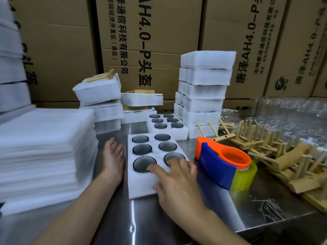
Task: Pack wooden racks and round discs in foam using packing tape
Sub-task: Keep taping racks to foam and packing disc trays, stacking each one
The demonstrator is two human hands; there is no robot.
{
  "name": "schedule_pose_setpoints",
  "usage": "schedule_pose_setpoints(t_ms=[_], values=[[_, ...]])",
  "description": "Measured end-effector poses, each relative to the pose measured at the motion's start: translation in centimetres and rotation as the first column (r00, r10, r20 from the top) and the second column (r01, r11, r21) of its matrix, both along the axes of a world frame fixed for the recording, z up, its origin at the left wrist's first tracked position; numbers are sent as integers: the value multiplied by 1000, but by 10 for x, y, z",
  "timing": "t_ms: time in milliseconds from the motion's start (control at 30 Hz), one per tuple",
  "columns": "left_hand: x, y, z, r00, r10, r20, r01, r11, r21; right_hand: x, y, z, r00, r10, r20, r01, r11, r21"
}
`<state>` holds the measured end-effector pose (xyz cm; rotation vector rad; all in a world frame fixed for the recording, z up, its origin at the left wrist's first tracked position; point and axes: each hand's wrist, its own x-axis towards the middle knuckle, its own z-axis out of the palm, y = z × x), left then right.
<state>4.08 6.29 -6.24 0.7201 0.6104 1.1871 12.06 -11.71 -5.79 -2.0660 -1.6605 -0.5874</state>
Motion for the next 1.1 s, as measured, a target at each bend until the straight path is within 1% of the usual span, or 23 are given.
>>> schedule_pose_setpoints(t_ms=[67,133,167,200,233,267,333,400,467,533,600,667,767,800,933,1033,1100], values=[[2,-3,-2,995,-58,-79,63,996,62,4,-2,-10,1000,4,-10,-4,1000,-15],[4,-6,-7,967,-165,-192,191,974,123,8,-3,-15,1000,28,-8,-28,999,-17],[5,-7,-9,946,-168,-276,220,961,169,10,-3,-16,999,39,-1,-39,999,-16],[5,-8,-11,925,-133,-356,218,953,212,11,-4,-16,999,48,9,-48,999,-18],[6,-8,-12,910,-91,-406,203,948,244,12,-4,-16,998,56,13,-56,998,-32],[6,-7,-14,904,-72,-421,195,946,257,13,-6,-15,998,64,10,-63,996,-59],[7,-5,-16,905,-77,-418,195,949,248,12,-7,-6,997,74,-32,-77,991,-110],[7,-5,-16,904,-78,-420,196,949,246,14,-2,8,989,90,-119,-110,978,-177],[6,-4,-15,895,-59,-441,186,950,250,21,12,15,979,150,-139,-175,967,-187],[7,-4,-14,882,-26,-471,167,951,262,25,27,23,965,191,-178,-234,935,-265],[7,-5,-12,883,-7,-469,146,955,259,28,43,26,960,206,-189,-263,897,-355],[7,-3,-12,901,-1,-433,119,962,244,32,61,29,961,202,-189,-263,880,-395],[8,-4,-13,910,5,-415,104,966,238,39,91,41,958,167,-235,-246,898,-365],[9,-4,-13,913,10,-407,93,968,232,39,100,43,962,152,-228,-230,898,-374],[9,-3,-11,936,27,-352,31,987,156,37,123,27,980,70,-186,-160,833,-530],[8,-4,-9,931,28,-363,33,987,160,39,128,19,973,48,-228,-168,821,-546],[8,-5,-6,940,13,-341,40,988,149,37,127,24,975,23,-221,-149,805,-574]])
